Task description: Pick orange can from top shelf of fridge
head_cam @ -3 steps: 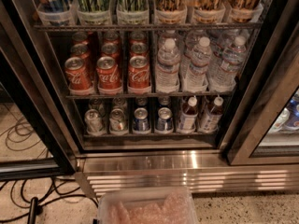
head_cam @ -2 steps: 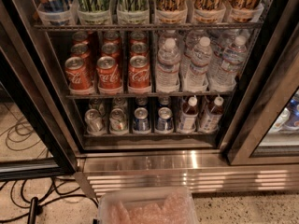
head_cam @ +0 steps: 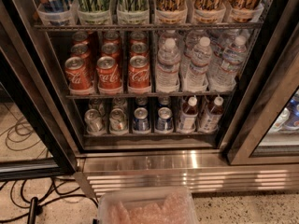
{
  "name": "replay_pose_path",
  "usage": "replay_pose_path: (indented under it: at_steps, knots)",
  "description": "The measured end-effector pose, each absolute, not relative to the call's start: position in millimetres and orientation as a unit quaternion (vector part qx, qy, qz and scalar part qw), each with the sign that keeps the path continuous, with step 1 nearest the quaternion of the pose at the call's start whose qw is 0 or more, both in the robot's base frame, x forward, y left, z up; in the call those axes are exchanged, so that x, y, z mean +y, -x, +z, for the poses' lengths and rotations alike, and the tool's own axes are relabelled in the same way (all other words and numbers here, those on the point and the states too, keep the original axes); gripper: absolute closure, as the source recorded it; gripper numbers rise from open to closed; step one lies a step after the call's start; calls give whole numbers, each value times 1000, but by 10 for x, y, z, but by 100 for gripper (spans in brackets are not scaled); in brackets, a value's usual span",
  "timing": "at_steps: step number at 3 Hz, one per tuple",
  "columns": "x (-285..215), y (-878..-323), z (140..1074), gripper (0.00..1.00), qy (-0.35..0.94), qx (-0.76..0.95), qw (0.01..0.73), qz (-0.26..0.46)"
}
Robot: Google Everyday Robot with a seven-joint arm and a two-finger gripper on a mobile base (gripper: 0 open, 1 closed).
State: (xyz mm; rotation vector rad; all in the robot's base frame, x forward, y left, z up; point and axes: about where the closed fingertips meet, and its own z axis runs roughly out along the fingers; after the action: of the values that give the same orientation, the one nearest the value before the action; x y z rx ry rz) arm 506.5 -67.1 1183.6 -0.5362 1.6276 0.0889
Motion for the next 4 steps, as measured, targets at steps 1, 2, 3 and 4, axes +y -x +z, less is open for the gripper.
replay_pose_path:
  at_steps: [1,2,3,4]
  knots:
    - [-671,-5065,11836,100,236,718,654,39]
    - [-671,-5065,11836,100,236,718,654,39]
    - [-671,-5065,11836,100,236,718,654,39]
    - [-671,-5065,11836,100,236,718,654,39]
